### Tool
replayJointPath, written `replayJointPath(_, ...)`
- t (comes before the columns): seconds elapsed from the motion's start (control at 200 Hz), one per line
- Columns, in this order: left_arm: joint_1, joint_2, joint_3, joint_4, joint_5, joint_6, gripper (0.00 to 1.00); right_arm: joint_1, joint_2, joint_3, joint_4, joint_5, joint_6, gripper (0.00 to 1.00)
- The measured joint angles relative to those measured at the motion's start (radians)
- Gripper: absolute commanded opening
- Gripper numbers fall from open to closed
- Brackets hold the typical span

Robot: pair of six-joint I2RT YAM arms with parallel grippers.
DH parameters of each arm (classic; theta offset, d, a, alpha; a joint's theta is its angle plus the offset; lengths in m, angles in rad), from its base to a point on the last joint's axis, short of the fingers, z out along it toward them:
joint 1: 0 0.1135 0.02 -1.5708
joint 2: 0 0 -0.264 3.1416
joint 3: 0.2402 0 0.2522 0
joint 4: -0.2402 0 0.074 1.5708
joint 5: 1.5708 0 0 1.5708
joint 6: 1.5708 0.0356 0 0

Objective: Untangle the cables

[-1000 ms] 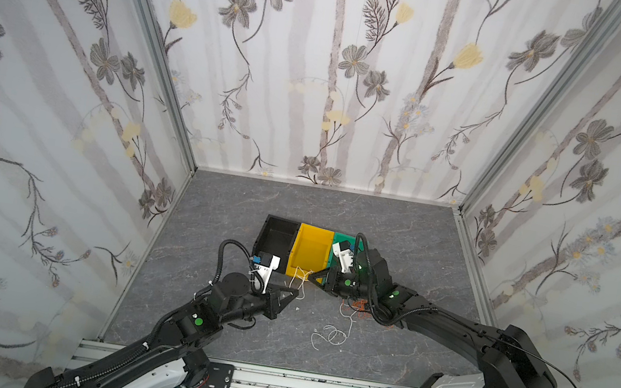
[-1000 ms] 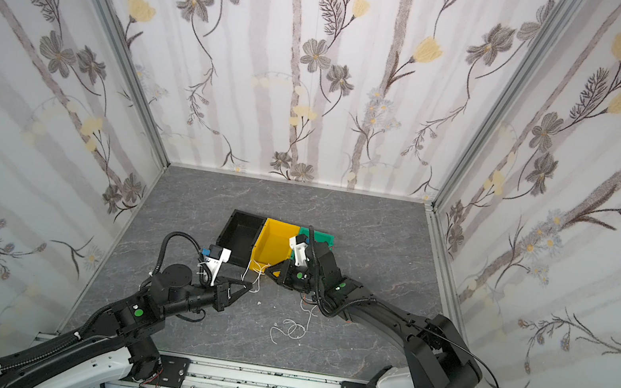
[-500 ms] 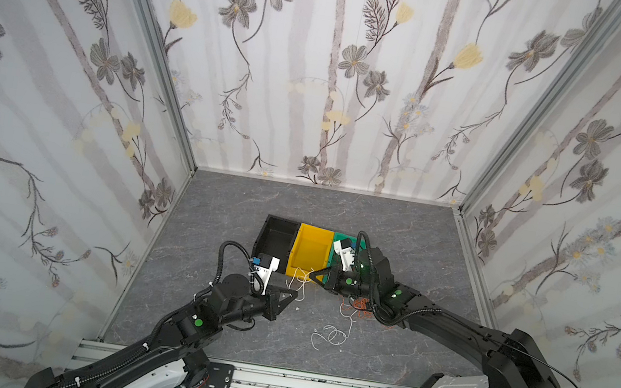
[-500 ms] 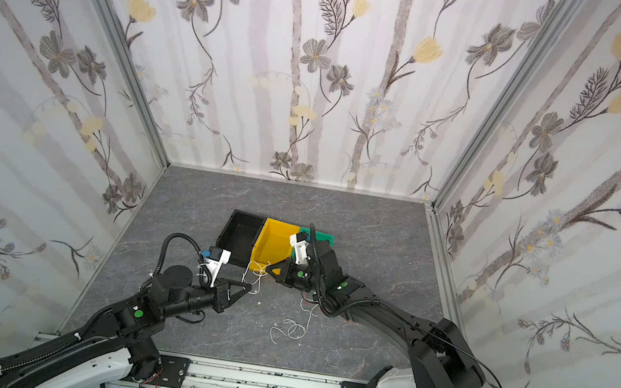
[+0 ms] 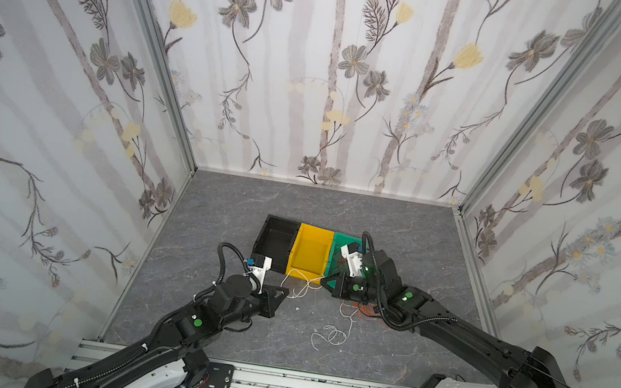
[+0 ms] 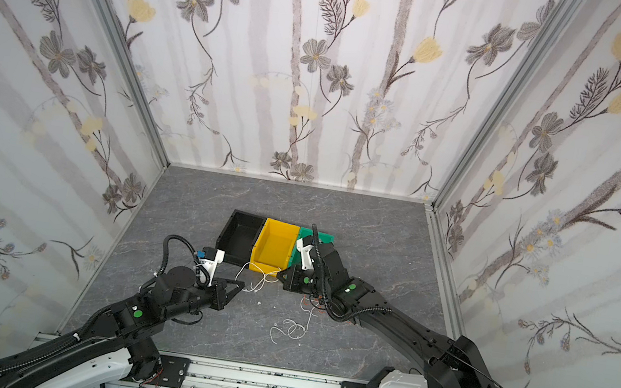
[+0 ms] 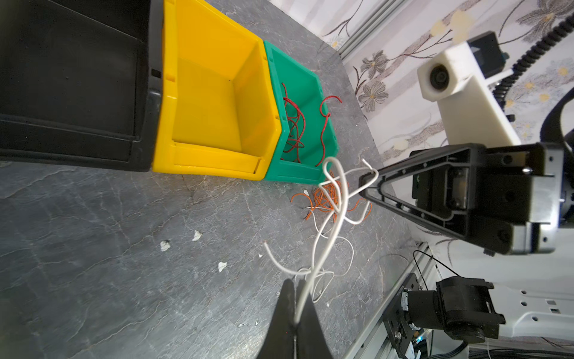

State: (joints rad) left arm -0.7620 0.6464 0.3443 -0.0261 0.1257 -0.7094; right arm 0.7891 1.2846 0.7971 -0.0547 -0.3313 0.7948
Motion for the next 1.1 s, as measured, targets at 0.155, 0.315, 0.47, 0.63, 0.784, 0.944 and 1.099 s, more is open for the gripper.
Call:
replayJointPath(0.155, 0.011, -0.035, 0.0, -0.032, -0.042, -0.013, 0.02, 0.001, -0.024, -0.006, -0.093, 0.064, -0.05, 0.0)
replayJointPath(0.315, 0.024, -0.064, 0.0, -0.069, -0.077, -0.024, 0.02, 0.001, -0.053, -0.008, -0.194, 0.144, -0.101, 0.0)
replayJointPath(0.47, 0.035, -0.082, 0.001, -0.111, -0.117, -0.033, 0.01, 0.001, -0.064, -0.008, -0.275, 0.213, -0.143, 0.0)
replayJointPath(0.63, 0.048, -0.124, 0.002, -0.145, -0.175, -0.056, 0.01, 0.001, -0.068, -0.01, -0.342, 0.279, -0.176, 0.0)
replayJointPath(0.784, 0.076, -0.159, 0.003, -0.167, -0.202, -0.066, 0.01, 0.001, -0.064, -0.015, -0.377, 0.313, -0.188, 0.0)
replayJointPath(0.944, 0.097, -0.141, 0.01, -0.176, -0.198, -0.069, 0.02, 0.001, -0.06, -0.017, -0.366, 0.307, -0.194, 0.02)
replayJointPath(1.099, 0.121, -0.084, 0.059, -0.179, -0.175, -0.05, 0.02, 0.007, -0.045, -0.015, -0.3, 0.218, -0.194, 0.1)
